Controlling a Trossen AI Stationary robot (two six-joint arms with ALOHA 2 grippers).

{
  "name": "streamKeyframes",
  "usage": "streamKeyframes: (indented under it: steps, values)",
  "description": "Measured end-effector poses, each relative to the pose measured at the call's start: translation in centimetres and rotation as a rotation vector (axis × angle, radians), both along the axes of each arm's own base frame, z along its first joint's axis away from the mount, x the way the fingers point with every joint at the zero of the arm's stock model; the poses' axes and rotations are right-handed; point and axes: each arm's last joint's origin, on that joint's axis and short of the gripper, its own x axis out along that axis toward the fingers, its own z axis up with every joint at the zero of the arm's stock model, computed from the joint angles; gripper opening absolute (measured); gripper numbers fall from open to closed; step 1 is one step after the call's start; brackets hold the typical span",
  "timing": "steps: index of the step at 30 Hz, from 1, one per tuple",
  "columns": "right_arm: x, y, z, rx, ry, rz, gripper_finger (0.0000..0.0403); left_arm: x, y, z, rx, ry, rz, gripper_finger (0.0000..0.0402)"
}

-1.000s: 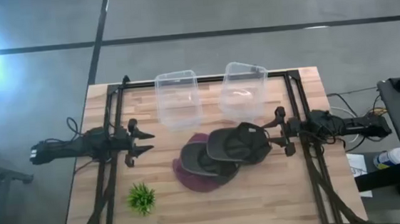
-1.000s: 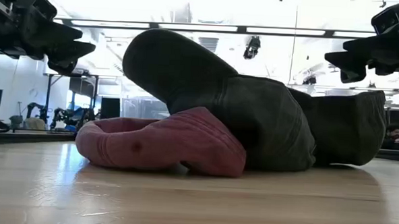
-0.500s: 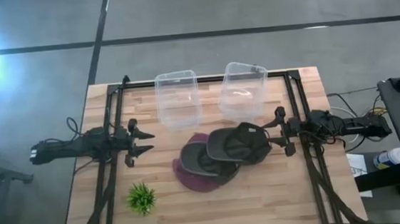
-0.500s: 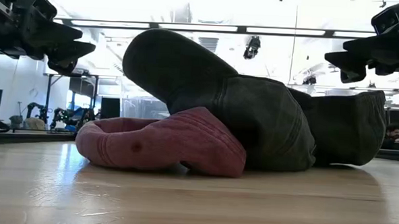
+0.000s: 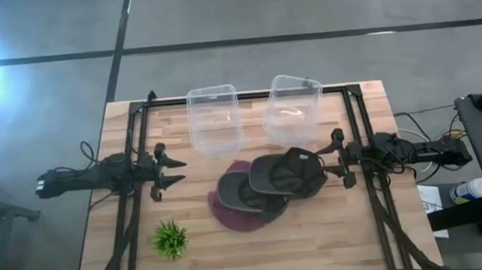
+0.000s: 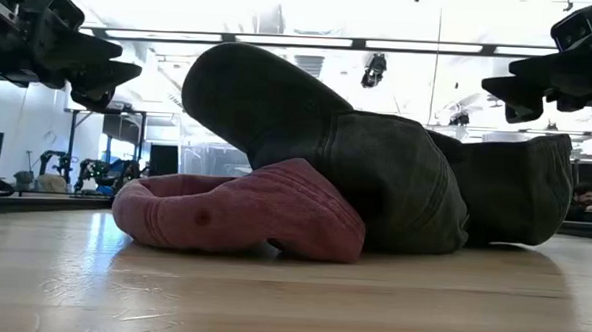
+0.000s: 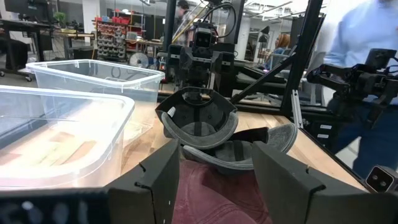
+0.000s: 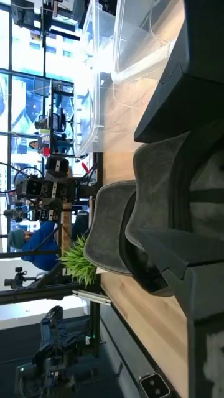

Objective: Pick & Place hat

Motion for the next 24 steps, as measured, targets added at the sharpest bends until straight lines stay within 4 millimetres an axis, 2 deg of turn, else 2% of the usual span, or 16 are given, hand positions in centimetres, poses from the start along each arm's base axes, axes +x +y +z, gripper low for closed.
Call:
streamKeyframes:
  steps: [21,22,24]
  values:
    - [0.0,0.0,0.01,0.002,-0.002,0.0,0.0231,0.0,0.0,0.0,0.0,0.0,0.0,0.0195]
    - [0.0,0.01,0.04,0.032,-0.002,0.002,0.0231,0.0,0.0,0.0,0.0,0.0,0.0,0.0195]
    - [-0.01,0.07,0.1,0.214,0.004,0.026,0.0231,0.0,0.0,0.0,0.0,0.0,0.0,0.0195]
